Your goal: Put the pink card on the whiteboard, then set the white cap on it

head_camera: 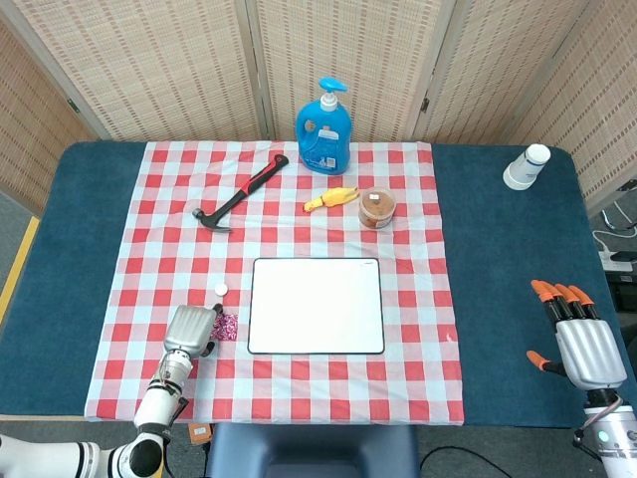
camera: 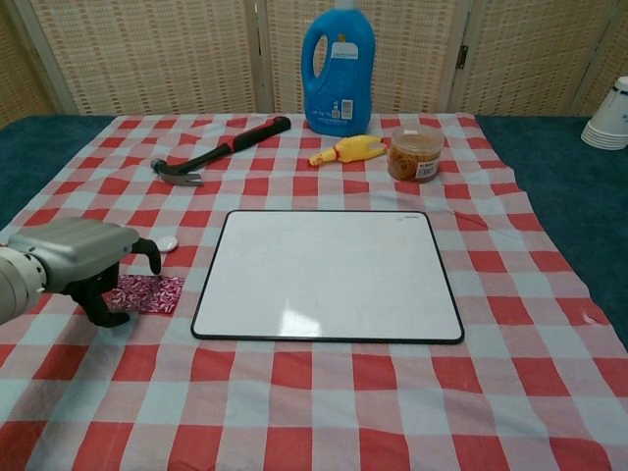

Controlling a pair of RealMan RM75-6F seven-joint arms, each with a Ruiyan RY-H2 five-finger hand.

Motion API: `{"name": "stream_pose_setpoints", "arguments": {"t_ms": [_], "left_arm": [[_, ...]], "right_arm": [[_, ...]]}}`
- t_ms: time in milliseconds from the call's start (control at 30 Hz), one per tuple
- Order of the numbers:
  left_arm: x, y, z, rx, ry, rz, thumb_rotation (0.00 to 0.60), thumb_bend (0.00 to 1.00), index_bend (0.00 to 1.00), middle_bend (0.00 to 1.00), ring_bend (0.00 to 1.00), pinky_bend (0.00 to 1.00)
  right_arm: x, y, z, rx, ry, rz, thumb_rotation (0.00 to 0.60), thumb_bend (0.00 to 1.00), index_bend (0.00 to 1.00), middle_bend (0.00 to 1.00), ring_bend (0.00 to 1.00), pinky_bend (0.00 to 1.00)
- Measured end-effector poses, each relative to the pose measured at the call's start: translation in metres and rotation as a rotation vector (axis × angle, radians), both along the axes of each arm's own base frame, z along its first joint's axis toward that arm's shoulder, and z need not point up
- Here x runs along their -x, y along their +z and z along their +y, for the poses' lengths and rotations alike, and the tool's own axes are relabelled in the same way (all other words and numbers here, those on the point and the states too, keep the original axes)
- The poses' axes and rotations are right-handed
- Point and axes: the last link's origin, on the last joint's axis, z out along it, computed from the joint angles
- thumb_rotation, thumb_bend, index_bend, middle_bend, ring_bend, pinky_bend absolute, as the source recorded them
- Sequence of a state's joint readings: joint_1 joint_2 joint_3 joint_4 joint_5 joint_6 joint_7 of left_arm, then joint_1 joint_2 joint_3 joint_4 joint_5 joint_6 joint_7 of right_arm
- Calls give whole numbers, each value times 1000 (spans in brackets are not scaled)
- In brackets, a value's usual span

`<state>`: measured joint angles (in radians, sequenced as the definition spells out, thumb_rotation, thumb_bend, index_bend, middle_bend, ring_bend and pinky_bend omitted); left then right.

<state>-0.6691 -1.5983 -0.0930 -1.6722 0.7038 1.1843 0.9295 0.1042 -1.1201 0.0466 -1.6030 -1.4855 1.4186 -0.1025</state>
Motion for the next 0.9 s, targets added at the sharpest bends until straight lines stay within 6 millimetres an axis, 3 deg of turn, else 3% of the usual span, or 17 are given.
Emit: {"name": "stream_pose_setpoints", "arguments": {"t_ms": [900], "left_arm": [[-5, -2, 4, -13, -1, 20, 600, 303, 372, 1000, 1000, 1000]], "right_arm": [[2, 3, -1, 6, -11, -3, 600, 15, 12, 122, 77, 132]]}}
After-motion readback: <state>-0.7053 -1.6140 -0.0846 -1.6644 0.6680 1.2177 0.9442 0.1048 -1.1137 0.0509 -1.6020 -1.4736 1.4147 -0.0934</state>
